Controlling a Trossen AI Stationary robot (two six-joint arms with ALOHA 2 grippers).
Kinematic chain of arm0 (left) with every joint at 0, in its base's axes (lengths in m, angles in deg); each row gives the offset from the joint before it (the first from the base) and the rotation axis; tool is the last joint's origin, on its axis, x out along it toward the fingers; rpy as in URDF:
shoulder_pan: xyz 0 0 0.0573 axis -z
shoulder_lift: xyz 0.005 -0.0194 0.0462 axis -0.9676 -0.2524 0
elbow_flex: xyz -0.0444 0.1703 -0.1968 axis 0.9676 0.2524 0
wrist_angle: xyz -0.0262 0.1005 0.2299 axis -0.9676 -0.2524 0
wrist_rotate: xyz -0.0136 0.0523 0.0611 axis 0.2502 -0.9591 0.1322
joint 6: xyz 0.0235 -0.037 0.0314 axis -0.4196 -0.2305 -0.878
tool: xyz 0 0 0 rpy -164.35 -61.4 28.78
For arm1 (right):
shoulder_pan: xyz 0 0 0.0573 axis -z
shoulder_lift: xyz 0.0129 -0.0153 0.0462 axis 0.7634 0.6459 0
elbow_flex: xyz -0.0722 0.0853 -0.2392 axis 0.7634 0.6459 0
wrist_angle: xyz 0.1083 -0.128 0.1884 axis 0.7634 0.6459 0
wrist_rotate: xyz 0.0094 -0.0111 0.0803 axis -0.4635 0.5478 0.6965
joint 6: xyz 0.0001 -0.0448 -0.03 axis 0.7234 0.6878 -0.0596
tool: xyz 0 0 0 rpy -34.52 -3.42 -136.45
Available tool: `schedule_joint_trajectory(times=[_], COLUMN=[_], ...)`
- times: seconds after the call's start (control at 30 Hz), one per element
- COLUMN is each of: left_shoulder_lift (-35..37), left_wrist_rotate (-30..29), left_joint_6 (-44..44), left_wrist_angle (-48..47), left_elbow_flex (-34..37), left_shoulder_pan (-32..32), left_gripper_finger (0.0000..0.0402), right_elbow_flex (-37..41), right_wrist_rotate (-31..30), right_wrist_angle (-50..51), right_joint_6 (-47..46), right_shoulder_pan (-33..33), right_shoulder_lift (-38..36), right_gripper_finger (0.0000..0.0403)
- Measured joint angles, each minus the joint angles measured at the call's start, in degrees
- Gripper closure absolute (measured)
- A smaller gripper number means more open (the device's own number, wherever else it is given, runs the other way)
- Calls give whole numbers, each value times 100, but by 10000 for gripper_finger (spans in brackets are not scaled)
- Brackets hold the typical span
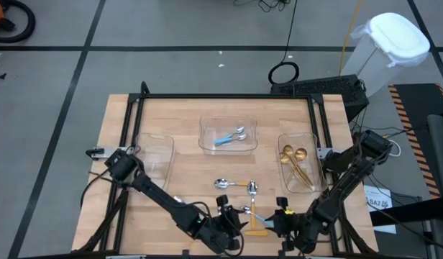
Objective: Sort silverware by color (type)
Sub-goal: Put the blue spoon into the top transparent bin
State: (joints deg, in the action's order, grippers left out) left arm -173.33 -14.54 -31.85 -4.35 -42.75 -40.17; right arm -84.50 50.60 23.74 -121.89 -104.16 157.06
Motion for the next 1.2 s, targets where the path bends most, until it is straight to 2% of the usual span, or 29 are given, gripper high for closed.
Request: schedule_joint_trajectory(times=[0.3,0.6,0.97,1.2], left_shoulder_lift=[-109,-103,-103,-103], left_wrist_rotate=[-210,-396,-396,-396], left_joint_6=[274,90,0,-73], left_wrist_angle=[411,534,391,310], left_elbow_flex=[-1,-2,-2,-2], left_shoulder_pan=[223,251,215,143], left_gripper_finger=[229,229,229,229], right_elbow_flex=[0,0,0,0], right_wrist_rotate=[-232,-597,-561,-68], right_wrist_angle=[11,17,104,38], right_joint_6=[-165,-115,-219,-264], right_shoulder_pan=[-354,-386,-100,309], right_shoulder_lift=[0,241,596,990], right_gripper_finger=[273,273,272,272])
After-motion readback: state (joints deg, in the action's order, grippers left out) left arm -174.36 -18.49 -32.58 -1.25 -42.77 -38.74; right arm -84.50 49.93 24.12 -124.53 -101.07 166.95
